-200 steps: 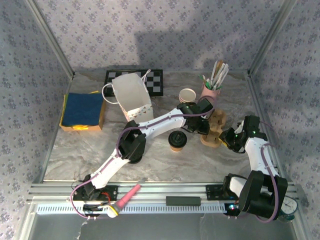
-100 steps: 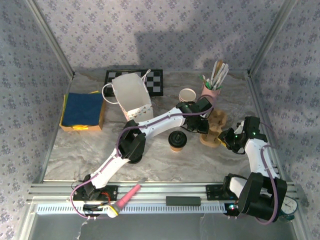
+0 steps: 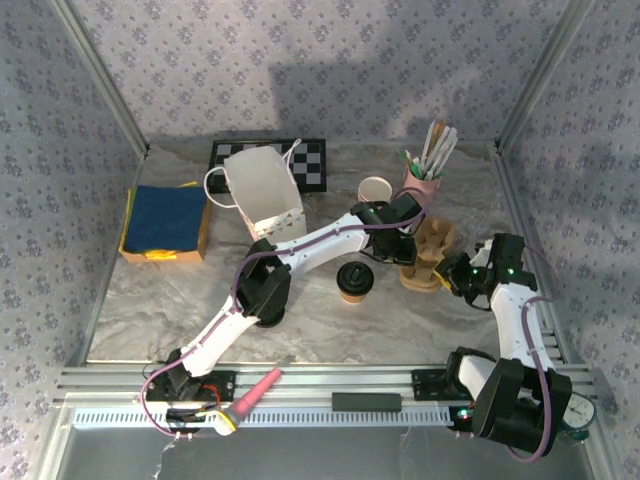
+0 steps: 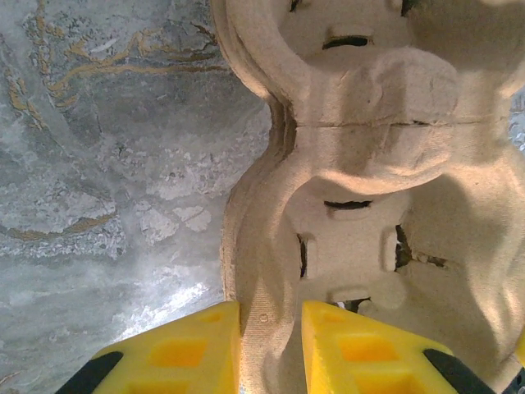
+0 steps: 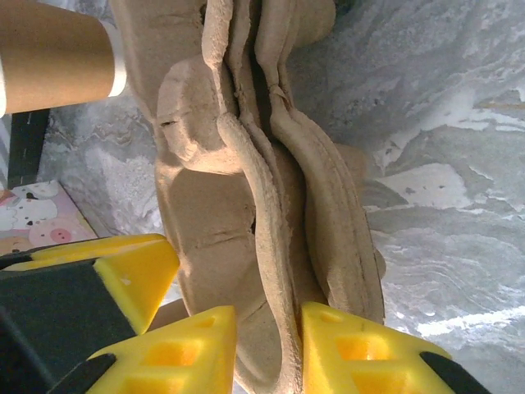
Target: Pack the takeout coffee
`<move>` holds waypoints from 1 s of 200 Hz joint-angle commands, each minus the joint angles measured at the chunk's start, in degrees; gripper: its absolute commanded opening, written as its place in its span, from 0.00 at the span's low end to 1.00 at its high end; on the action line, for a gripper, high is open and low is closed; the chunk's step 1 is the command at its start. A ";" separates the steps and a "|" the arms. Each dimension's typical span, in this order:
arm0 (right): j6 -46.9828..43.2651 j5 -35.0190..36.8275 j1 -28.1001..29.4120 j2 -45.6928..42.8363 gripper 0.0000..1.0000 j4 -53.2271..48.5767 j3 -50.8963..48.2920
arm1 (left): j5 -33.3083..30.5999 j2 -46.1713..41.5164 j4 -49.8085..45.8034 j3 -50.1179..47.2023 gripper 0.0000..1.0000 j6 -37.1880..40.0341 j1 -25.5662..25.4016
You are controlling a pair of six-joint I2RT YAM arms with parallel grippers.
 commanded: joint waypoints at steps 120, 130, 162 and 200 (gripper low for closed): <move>0.51 -1.97 -0.30 -0.96 0.29 0.51 -0.47 | 5.96 -2.60 3.64 0.20 0.25 -2.51 -0.52; 0.25 -1.46 -0.32 -0.68 0.29 0.51 -0.66 | 6.59 -2.75 3.98 0.09 0.25 -3.07 -0.37; -0.58 0.39 -0.35 0.31 0.29 -0.70 -0.75 | 8.51 -3.88 5.99 -0.63 0.25 -4.76 0.11; -1.29 2.26 -0.35 1.14 0.29 -1.06 -1.20 | 10.88 -5.90 10.42 -3.55 0.25 -7.05 0.89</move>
